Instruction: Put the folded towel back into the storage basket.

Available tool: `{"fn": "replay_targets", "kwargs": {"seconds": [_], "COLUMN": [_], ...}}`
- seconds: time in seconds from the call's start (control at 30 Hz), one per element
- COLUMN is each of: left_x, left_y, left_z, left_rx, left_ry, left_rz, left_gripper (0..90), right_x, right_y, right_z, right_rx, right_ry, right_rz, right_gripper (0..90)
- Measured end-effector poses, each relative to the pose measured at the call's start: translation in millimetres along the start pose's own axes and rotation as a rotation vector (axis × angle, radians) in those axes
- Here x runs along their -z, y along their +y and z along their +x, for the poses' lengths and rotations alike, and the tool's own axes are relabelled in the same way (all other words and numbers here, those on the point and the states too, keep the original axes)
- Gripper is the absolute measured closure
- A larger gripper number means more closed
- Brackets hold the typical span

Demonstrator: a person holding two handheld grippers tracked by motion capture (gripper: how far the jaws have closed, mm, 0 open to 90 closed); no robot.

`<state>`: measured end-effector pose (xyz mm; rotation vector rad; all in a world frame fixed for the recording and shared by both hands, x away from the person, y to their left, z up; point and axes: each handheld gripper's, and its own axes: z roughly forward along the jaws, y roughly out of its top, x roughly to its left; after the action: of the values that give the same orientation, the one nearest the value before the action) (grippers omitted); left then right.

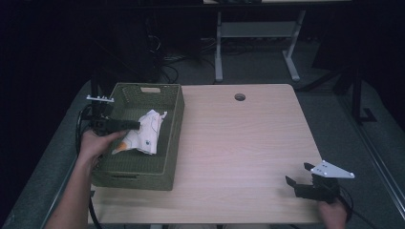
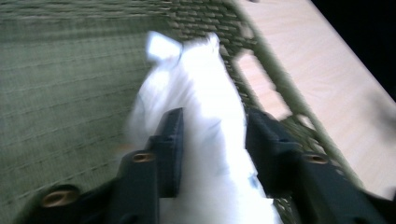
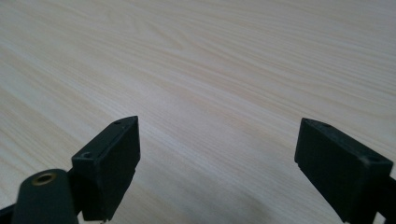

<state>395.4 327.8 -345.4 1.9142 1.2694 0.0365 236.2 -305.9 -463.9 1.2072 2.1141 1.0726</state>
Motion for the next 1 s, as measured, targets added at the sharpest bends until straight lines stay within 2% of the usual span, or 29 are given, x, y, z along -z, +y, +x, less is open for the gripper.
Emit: {"fn": "replay_targets", "kwargs": {"seconds": [0.1,0.17,0.23,0.37,0.47,0.5,0.53,0.57,0.6,0.63,0.67,0.7,0.77,0.87,0.9,1.0], "left_x": [-6.3,-7.9,-11.6,-21.8,-30.0,-36.3,-36.3,-42.7,-42.7,-48.7,-48.7,-54.4,-57.5,-65.9,-69.9,-74.0], "left_y": [-2.1,-2.7,-4.2,-8.7,-11.7,-13.1,-13.1,-14.0,-14.0,-14.6,-14.6,-15.2,-15.3,-15.2,-14.9,-15.0], "left_z": [-2.6,-3.3,-4.1,-4.0,-2.6,-1.2,-1.2,1.2,1.2,3.4,3.4,4.7,5.4,9.5,13.1,15.6], "left_rx": [-0.018,-0.018,-0.016,-0.013,-0.007,0.004,0.004,0.002,0.002,0.004,0.004,0.006,0.011,0.027,0.017,0.015], "left_ry": [0.027,0.028,0.020,0.025,0.045,0.081,0.081,0.114,0.114,0.137,0.137,0.144,0.146,0.209,0.235,0.257], "left_rz": [0.058,0.068,0.086,0.152,0.199,0.228,0.228,0.274,0.274,0.313,0.313,0.348,0.362,0.387,0.416,0.439], "left_gripper": [56.4,56.6,58.9,63.7,65.4,61.7,59.9,60.1,61.1,62.9,64.9,68.5,70.9,71.7,71.8,74.0], "right_x": [-0.8,-0.7,-0.3,1.0,1.3,1.3,1.3,1.1,1.1,0.8,0.7,0.7,0.7,1.1,0.9,1.3], "right_y": [0.9,0.8,0.5,0.8,1.0,1.1,1.1,1.0,1.0,0.9,1.0,0.9,0.9,0.6,0.3,0.2], "right_z": [1.0,1.1,0.7,0.8,0.3,0.4,0.4,0.4,0.4,0.6,0.5,0.3,0.4,0.0,-0.2,-0.2], "right_rx": [0.009,0.008,0.009,0.011,0.013,0.006,0.006,0.011,0.011,0.012,0.013,0.013,0.010,0.008,0.006,0.006], "right_ry": [0.002,0.002,0.005,0.007,0.007,0.006,0.006,0.008,0.008,0.009,0.011,0.012,0.011,0.010,0.009,0.010], "right_rz": [-0.004,-0.004,-0.004,-0.009,-0.012,-0.010,-0.010,-0.011,-0.011,-0.010,-0.010,-0.009,-0.008,-0.008,-0.006,-0.007], "right_gripper": [13.6,13.6,13.6,13.6,13.6,13.6,13.6,13.6,13.6,13.6,13.6,13.6,13.6,13.6,13.6,13.6]}}
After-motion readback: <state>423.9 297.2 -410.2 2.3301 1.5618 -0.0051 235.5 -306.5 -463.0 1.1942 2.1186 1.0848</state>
